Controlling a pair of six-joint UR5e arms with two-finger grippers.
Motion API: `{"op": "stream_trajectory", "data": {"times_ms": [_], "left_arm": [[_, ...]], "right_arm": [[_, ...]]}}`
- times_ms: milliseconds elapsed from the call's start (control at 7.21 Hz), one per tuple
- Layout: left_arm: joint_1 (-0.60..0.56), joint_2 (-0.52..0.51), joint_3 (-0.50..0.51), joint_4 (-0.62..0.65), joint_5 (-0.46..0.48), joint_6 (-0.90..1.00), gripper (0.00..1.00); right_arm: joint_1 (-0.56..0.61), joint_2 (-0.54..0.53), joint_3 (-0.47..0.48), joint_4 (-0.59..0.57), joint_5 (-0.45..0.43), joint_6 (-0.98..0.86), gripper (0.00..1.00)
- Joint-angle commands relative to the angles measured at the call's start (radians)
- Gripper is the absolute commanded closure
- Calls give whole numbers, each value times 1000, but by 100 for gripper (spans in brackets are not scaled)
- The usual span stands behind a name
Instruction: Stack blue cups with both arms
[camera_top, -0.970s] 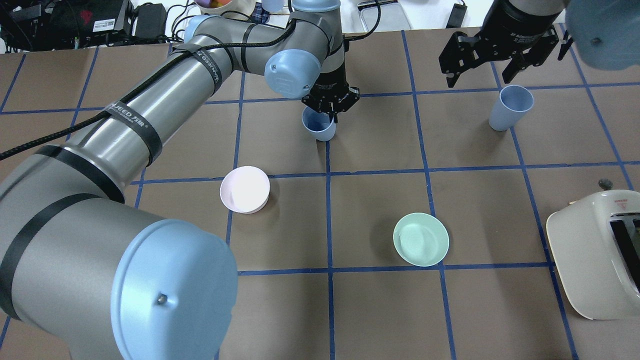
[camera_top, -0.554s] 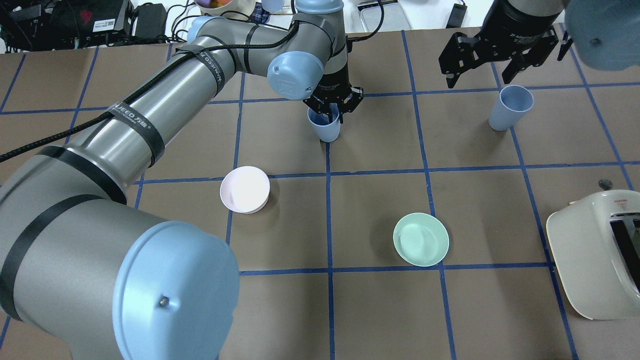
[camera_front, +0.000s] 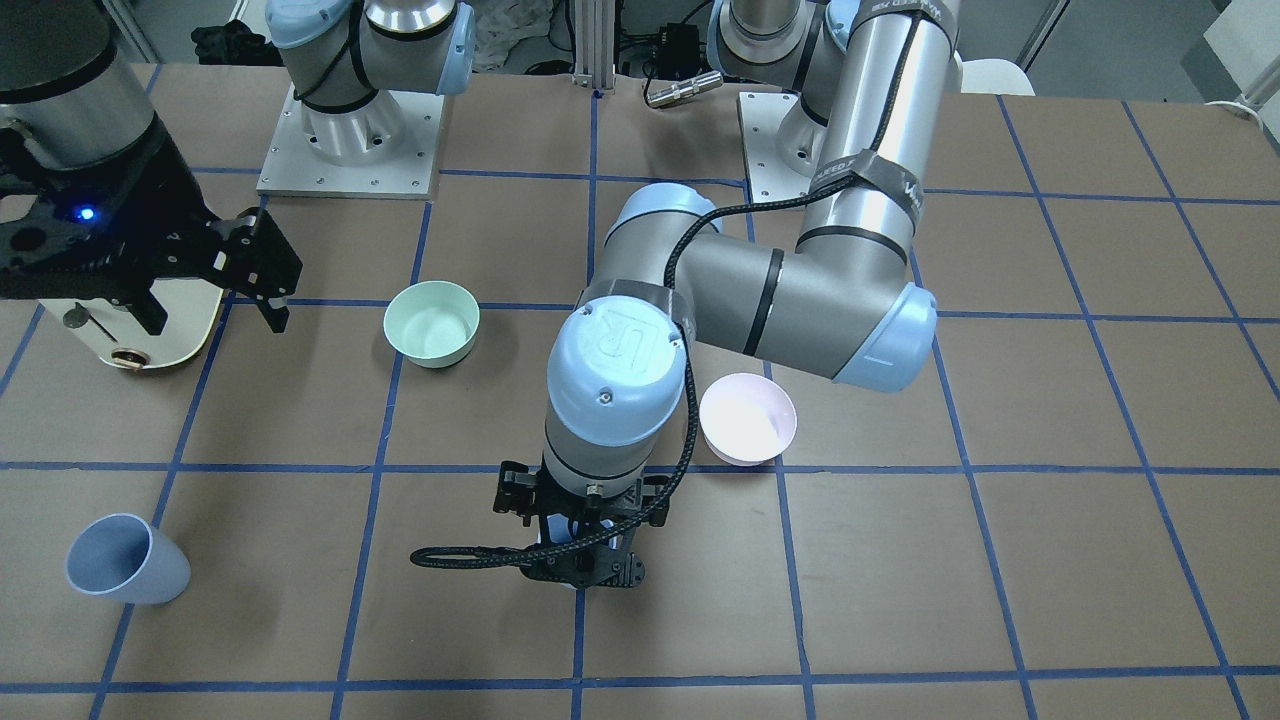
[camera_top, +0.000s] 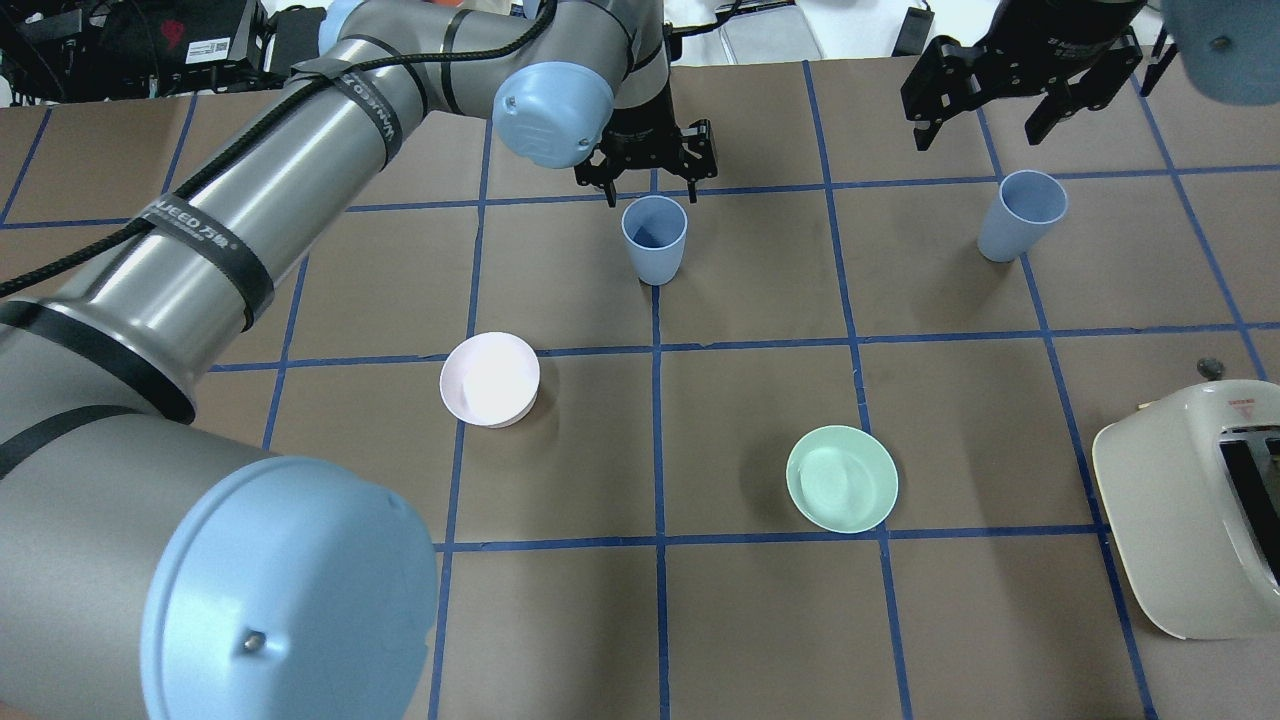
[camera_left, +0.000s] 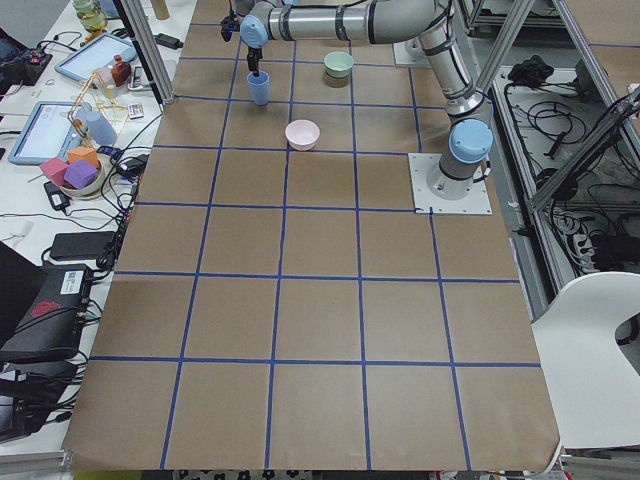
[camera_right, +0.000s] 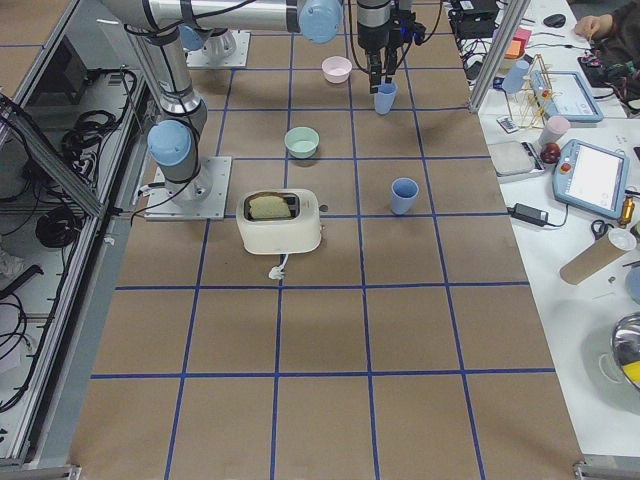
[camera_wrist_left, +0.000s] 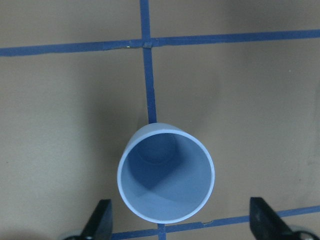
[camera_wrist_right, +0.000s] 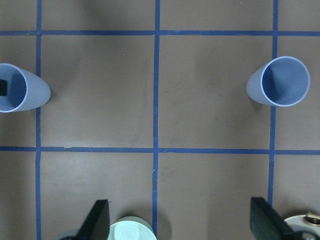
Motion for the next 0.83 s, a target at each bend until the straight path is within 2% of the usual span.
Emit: {"op": "stream_trajectory", "data": {"times_ms": [0,139,416,554,693], "left_arm": [[100,137,-1,-141,-2,171,0],[144,210,-6,-157,10,171,0],[175,316,-40,-145,116,171,0],[206,332,-56,-144,125,171,0],[206,367,-116,-150,124,173,0]], "right_arm": [[-68,68,-36,6,2,-37,0],[-110,130,-45,-3,0,-54,0],[-219,267,-97,-61,5,-156,0],[-249,322,-129,-63,5,-213,0],[-281,367,-143,-81,11,-268,0]]}}
